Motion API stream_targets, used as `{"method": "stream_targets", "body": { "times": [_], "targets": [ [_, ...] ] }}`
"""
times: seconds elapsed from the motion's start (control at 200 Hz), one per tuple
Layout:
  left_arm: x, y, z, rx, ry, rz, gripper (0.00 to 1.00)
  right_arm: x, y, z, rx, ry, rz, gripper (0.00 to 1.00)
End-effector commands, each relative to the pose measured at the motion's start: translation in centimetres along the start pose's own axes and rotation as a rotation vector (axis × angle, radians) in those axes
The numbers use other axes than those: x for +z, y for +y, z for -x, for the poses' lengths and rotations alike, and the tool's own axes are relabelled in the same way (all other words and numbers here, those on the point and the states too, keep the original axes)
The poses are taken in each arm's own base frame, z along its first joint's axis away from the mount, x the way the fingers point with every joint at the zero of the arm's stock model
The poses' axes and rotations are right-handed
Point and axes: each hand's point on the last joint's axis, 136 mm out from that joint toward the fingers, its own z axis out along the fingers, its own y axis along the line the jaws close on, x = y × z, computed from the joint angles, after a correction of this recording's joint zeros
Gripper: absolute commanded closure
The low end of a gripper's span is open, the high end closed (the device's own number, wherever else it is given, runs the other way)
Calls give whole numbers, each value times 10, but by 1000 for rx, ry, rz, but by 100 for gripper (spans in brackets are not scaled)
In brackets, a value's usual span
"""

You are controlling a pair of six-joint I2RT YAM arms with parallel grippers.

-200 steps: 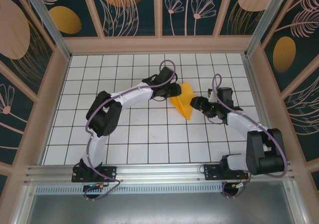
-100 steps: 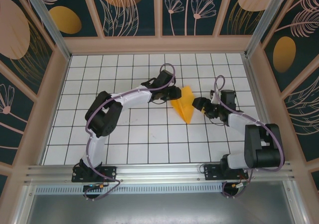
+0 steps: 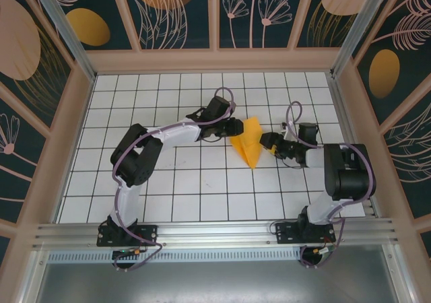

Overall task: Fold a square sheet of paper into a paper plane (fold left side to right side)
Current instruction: Fold the wing for the fifth time at the center of the table.

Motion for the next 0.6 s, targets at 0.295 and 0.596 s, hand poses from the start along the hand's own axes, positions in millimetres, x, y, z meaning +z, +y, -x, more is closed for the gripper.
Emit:
{"method": "stream_targets", "body": {
  "times": [0.295, 0.596],
  "targets": [
    [-13, -16, 11, 10, -29, -112, 67, 7, 20, -3, -63, 43, 112, 58],
    [-36, -15, 30, 8, -71, -112, 47, 11, 19, -4, -93, 50, 43, 89]
  ]
}}
